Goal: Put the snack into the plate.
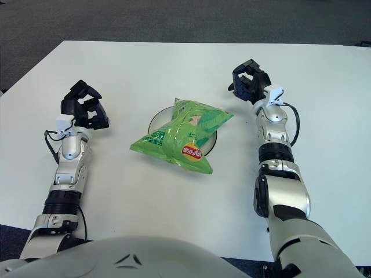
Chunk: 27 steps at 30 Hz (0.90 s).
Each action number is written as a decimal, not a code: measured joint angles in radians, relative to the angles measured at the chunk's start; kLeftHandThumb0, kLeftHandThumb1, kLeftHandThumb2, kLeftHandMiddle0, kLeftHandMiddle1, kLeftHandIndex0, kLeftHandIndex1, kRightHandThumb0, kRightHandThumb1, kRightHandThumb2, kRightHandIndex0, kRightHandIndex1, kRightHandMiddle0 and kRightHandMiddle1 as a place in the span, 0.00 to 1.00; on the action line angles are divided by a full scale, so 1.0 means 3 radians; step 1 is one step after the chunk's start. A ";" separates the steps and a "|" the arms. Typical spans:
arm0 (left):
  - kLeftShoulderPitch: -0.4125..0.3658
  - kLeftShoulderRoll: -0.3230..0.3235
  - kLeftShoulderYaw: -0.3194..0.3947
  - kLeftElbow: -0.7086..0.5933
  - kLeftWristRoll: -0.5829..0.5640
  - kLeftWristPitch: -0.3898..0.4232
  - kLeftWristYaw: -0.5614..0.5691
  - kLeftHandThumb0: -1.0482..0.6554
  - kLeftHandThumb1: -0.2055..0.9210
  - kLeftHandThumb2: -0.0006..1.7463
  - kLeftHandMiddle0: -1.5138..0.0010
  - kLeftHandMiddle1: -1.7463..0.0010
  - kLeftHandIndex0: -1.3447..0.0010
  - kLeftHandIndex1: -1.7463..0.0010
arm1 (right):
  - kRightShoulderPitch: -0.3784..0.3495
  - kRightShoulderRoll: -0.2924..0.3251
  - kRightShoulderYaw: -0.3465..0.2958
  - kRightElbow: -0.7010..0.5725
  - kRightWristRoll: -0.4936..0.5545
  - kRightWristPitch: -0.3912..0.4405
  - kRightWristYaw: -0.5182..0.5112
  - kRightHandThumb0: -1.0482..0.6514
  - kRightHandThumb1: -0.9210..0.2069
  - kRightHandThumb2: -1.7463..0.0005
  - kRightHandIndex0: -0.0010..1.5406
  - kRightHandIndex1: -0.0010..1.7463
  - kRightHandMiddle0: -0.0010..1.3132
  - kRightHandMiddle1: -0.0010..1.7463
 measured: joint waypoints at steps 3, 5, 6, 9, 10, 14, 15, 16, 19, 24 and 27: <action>0.0010 -0.0004 0.0013 -0.0022 -0.0010 0.0001 0.0017 0.27 0.23 0.94 0.15 0.00 0.38 0.00 | -0.0002 0.0003 -0.0052 0.0075 0.0025 0.0002 -0.0007 0.45 0.55 0.27 0.58 0.92 0.42 1.00; 0.0016 -0.0006 0.0017 -0.0038 -0.0011 0.0002 0.0035 0.27 0.23 0.94 0.15 0.00 0.38 0.00 | -0.0005 0.0009 -0.0081 0.0155 0.0041 0.0001 -0.0010 0.53 0.70 0.18 0.61 0.85 0.48 1.00; 0.0020 -0.0008 0.0020 -0.0048 -0.0011 0.0004 0.0046 0.27 0.23 0.94 0.14 0.00 0.38 0.00 | -0.0006 0.0014 -0.0101 0.0209 0.0044 0.0002 -0.0017 0.56 0.79 0.12 0.64 0.82 0.52 1.00; 0.0030 -0.0010 0.0027 -0.0070 -0.0009 0.0019 0.0071 0.26 0.23 0.94 0.14 0.00 0.38 0.00 | -0.0005 0.0043 -0.0135 0.0337 0.0048 0.0019 -0.0062 0.60 0.91 0.04 0.68 0.80 0.59 1.00; 0.0033 -0.0010 0.0028 -0.0076 -0.0008 0.0027 0.0079 0.26 0.23 0.94 0.14 0.00 0.38 0.00 | -0.0002 0.0061 -0.0146 0.0362 0.0048 0.0037 -0.0084 0.60 0.94 0.03 0.68 0.80 0.60 1.00; 0.0038 -0.0012 0.0030 -0.0090 -0.0005 0.0050 0.0114 0.26 0.22 0.94 0.14 0.00 0.37 0.00 | 0.0038 0.0145 -0.0171 0.0335 0.0047 0.0118 -0.0228 0.61 0.96 0.01 0.68 0.82 0.60 1.00; 0.0040 -0.0013 0.0031 -0.0093 -0.0006 0.0057 0.0121 0.26 0.22 0.94 0.14 0.00 0.37 0.00 | 0.0050 0.0173 -0.0175 0.0304 0.0047 0.0149 -0.0279 0.61 0.96 0.00 0.68 0.83 0.59 1.00; 0.0042 -0.0015 0.0031 -0.0096 -0.0007 0.0064 0.0124 0.26 0.22 0.94 0.14 0.00 0.37 0.00 | 0.0062 0.0200 -0.0178 0.0266 0.0047 0.0169 -0.0327 0.61 0.95 0.00 0.67 0.84 0.59 1.00; 0.0044 -0.0023 0.0031 -0.0104 -0.0010 0.0087 0.0126 0.26 0.22 0.94 0.14 0.00 0.37 0.00 | 0.0092 0.0280 -0.0185 0.0126 0.0048 0.0266 -0.0440 0.62 0.95 0.00 0.66 0.86 0.57 1.00; 0.0045 -0.0038 0.0031 -0.0115 -0.0022 0.0101 0.0127 0.26 0.22 0.95 0.14 0.00 0.37 0.00 | 0.0166 0.0382 -0.0192 -0.0149 0.0052 0.0512 -0.0585 0.62 0.93 0.00 0.65 0.89 0.56 1.00; 0.0045 -0.0045 0.0031 -0.0118 -0.0023 0.0101 0.0129 0.26 0.22 0.95 0.14 0.00 0.37 0.00 | 0.0212 0.0415 -0.0198 -0.0290 0.0055 0.0637 -0.0648 0.62 0.92 0.00 0.64 0.90 0.55 1.00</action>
